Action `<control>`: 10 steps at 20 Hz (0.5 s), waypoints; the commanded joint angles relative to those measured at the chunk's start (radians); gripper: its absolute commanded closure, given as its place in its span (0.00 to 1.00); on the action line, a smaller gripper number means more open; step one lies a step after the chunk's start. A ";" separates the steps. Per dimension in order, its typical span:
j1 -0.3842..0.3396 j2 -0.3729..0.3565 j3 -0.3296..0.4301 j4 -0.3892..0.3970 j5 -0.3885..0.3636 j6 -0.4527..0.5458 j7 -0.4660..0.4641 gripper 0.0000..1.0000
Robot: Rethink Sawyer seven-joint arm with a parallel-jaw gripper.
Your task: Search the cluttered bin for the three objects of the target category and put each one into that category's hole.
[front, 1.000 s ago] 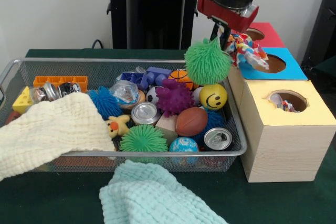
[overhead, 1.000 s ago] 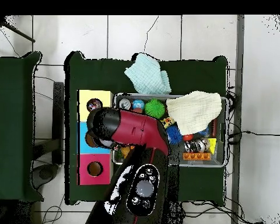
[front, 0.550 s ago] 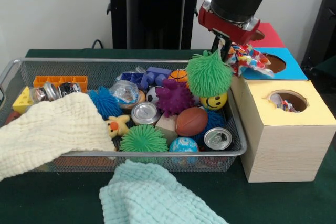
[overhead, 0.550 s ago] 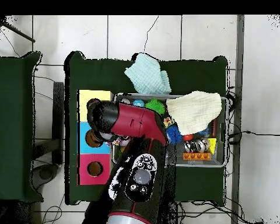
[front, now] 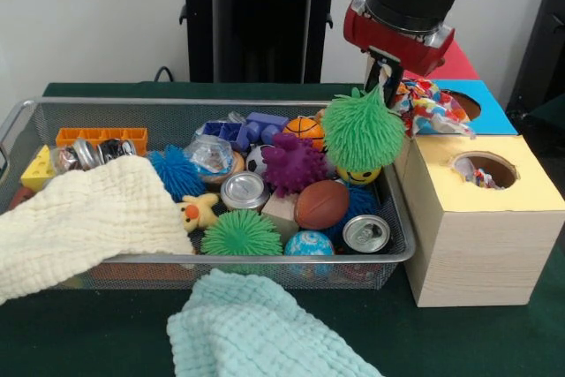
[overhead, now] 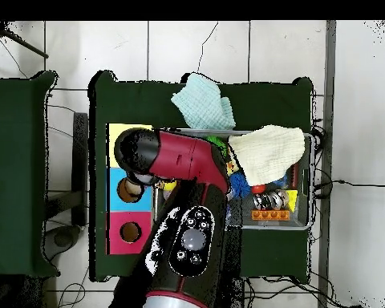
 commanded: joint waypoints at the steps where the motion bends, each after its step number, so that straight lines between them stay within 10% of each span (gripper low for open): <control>1: -0.008 -0.009 0.048 -0.003 0.015 0.069 0.177 1.00; 10: -0.004 0.027 0.058 -0.035 0.023 0.067 0.200 1.00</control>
